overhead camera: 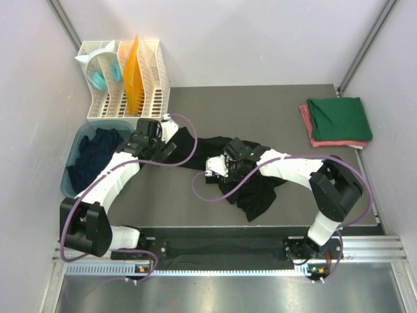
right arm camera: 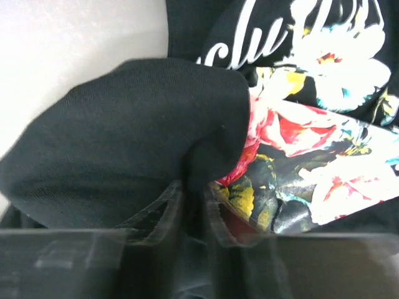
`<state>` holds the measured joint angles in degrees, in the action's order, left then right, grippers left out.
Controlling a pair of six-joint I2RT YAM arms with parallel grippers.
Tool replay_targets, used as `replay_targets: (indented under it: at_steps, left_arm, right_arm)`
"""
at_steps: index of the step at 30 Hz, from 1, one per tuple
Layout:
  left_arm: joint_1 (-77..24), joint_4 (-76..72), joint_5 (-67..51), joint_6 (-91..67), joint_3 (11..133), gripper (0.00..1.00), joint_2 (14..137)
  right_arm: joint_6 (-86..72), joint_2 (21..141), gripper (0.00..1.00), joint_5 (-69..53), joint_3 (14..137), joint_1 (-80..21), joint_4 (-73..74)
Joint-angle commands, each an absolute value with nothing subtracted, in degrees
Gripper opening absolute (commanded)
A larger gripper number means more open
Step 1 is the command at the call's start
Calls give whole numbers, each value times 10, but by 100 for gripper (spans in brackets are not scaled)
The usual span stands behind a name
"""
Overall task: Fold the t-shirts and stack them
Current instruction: Move the tshirt to the center of the board, then flatten out the tshirt
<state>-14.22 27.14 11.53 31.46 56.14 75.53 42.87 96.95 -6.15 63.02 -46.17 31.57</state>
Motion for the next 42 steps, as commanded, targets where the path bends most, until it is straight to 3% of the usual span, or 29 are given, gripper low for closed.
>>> replay_targets:
  at_steps: [1, 11, 18, 26, 27, 28, 29, 31, 32, 36, 38, 42]
  left_arm:
    - [-134, 248, 99, 319, 576, 97, 744]
    - [-133, 237, 77, 316, 581, 96, 756]
    - [-133, 229, 62, 308, 587, 96, 769]
    - [-133, 222, 43, 307, 593, 96, 785]
    - [-133, 223, 41, 307, 595, 96, 786]
    - [-133, 223, 40, 305, 598, 96, 790]
    - [-133, 223, 38, 305, 599, 96, 790]
    - [-133, 226, 36, 303, 599, 96, 791]
    - [-133, 227, 37, 301, 599, 96, 790]
    - [-133, 212, 54, 299, 585, 96, 775]
    - [-133, 205, 66, 296, 574, 96, 772]
    - [-133, 196, 76, 280, 560, 96, 768]
  right_arm:
    - [430, 953, 2, -21, 643, -457, 294]
    - [562, 856, 0, 136, 635, -444, 244]
    - [701, 815, 0, 243, 605, -361, 71]
    - [866, 860, 0, 270, 533, -252, -162]
    - [881, 886, 2, 277, 524, -248, -237]
    - [902, 901, 12, 295, 515, -241, -266]
    - [907, 914, 35, 306, 518, -239, -288]
    - [884, 935, 53, 336, 539, -241, -301]
    - [860, 933, 65, 336, 552, -243, -231]
    - [648, 893, 82, 245, 691, -271, 58]
    - [595, 891, 84, 181, 747, -283, 227]
    - [542, 882, 85, 34, 808, -346, 376]
